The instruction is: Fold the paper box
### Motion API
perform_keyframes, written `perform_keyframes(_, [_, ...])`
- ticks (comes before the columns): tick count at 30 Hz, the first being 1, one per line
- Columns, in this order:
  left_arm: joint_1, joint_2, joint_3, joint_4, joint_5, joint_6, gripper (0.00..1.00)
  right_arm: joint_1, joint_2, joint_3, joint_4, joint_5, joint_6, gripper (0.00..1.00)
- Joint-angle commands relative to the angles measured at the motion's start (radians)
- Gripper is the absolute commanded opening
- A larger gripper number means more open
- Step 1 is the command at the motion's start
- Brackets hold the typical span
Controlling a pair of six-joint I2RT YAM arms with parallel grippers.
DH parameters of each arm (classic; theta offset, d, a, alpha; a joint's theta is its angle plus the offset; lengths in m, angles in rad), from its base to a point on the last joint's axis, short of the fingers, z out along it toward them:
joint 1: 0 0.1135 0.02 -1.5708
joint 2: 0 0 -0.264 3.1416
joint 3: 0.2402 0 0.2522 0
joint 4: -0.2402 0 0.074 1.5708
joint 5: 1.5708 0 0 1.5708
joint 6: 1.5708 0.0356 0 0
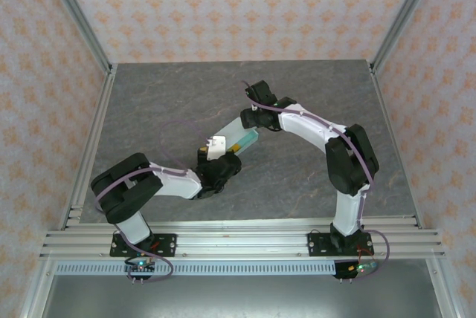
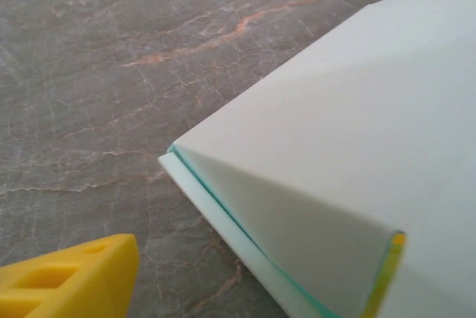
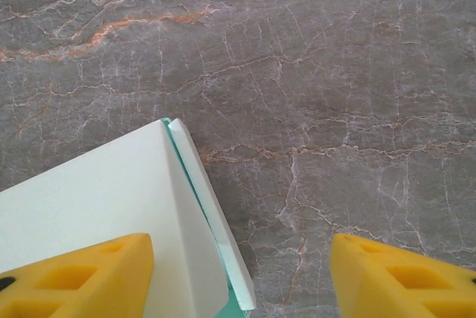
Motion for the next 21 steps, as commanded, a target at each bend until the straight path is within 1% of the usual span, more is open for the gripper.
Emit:
perform_keyframes(1, [-0.008, -0.034, -0.009, -0.08, 0.052, 0.019, 0.75, 0.003, 0.014, 0.012, -0.035, 0.034, -0.014, 0.63])
perform_keyframes(9, [-0.002, -0.116, -0.006, -0.086, 0.104, 0.027, 0.86, 0.003, 0.012, 0.008, -0.036, 0.03, -0.011, 0.63])
perform_keyframes(21, [0.009, -0.236, -0.03, -0.128, 0.233, 0.055, 0.89, 0.003, 0.014, 0.01, -0.039, 0.032, -0.01, 0.62])
